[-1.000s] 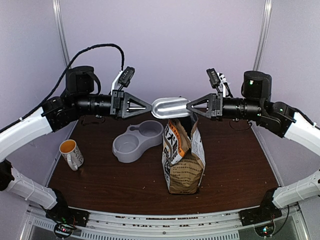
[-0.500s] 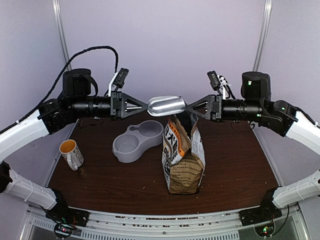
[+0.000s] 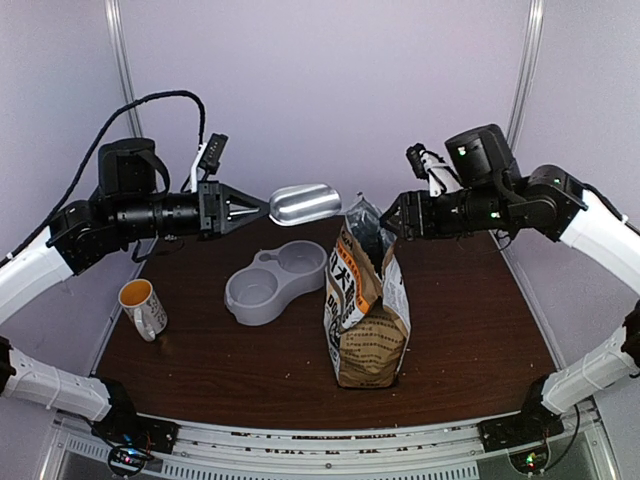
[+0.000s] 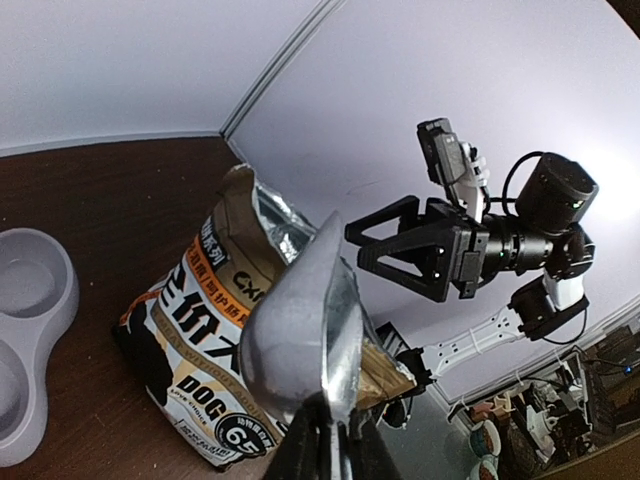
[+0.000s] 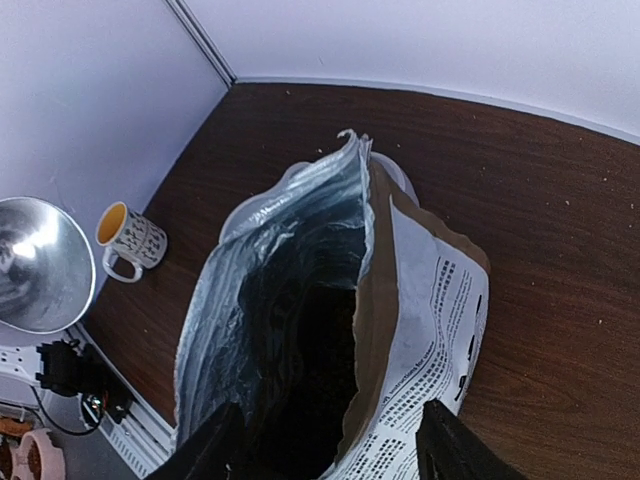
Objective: Serve the pet food
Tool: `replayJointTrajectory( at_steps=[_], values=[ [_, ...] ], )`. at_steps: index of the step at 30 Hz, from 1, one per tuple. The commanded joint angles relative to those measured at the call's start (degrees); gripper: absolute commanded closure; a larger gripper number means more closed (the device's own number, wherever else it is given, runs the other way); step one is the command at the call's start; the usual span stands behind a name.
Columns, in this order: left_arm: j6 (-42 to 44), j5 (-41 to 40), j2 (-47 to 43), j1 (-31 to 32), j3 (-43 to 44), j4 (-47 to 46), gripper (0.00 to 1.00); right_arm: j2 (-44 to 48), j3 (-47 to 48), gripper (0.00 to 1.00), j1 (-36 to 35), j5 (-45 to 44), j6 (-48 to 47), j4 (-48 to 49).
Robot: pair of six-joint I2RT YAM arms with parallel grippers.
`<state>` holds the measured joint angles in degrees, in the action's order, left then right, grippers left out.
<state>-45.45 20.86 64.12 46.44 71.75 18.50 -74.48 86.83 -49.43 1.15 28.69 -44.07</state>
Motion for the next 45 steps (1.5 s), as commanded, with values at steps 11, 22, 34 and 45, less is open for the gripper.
replayJointTrajectory(
  at_steps=[11, 22, 34, 45],
  values=[
    [1.5, -1.1, -0.8, -0.8, 2.3, 3.1, 1.0, -14.7, 15.4, 0.72, -4.3, -20.0, 0.9, -21.7],
    [2.1, -1.0, -1.0, -1.3, 2.4, 3.0, 1.0, -16.0, 22.5, 1.0, 4.1, -23.7, -2.7, -25.2],
    [2.5, -1.3, -2.7, -2.4, 0.8, 2.1, 1.0, -14.9, 33.2, 1.0, 13.3, -23.6, -8.4, -27.7],
    [3.8, -1.0, -5.3, -2.8, -4.5, -1.0, 1.0, -11.7, 10.2, 1.0, 0.4, -9.3, 0.8, -7.8]
  ],
)
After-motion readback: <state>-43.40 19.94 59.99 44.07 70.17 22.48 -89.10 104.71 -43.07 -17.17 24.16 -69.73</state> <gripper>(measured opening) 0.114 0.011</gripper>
